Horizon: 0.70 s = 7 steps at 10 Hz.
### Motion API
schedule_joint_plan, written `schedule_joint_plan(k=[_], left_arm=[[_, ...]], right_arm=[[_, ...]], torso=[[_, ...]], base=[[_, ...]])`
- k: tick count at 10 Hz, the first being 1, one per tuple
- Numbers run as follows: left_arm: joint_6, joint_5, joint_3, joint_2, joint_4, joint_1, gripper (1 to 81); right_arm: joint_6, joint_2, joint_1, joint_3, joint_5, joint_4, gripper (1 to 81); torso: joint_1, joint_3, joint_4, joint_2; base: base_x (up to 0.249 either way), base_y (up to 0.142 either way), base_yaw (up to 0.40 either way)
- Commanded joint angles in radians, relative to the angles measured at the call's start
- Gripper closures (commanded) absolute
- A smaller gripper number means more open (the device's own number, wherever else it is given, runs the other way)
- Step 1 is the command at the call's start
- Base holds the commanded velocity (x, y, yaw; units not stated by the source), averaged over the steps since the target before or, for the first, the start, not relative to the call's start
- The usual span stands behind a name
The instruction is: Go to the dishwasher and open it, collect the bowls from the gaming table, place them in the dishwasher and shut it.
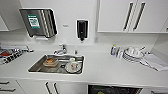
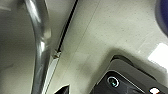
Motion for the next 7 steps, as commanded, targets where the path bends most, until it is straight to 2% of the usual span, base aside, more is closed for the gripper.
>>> schedule_joint_plan(k=[1,3,4,7], left_arm=[[0.007,0.053,0.004,-0.003,-0.009,-0.029,1.0],[0.007,0.053,0.004,-0.003,-0.009,-0.027,1.0],[0.007,0.053,0.004,-0.003,-0.009,-0.029,1.0],[0.002,0.062,0.006,-0.006,-0.009,-0.029,1.0]], right_arm=[[0.003,-0.023,0.042,-0.024,-0.061,0.016,1.0],[0.003,-0.012,0.062,-0.024,-0.077,0.011,1.0],[0.005,-0.012,0.08,-0.027,-0.074,0.01,1.0],[0.04,-0.014,0.143,-0.024,-0.061,0.007,1.0]], torso=[[0.063,0.0,0.0,-0.097],[0.107,0.0,0.0,-0.168],[0.065,0.0,0.0,-0.104],[0.102,0.001,0.0,-0.168]], base=[[0.0,0.0,0.0],[0.0,0.0,0.0],[0.0,0.0,0.0],[0.0,0.0,0.0]])
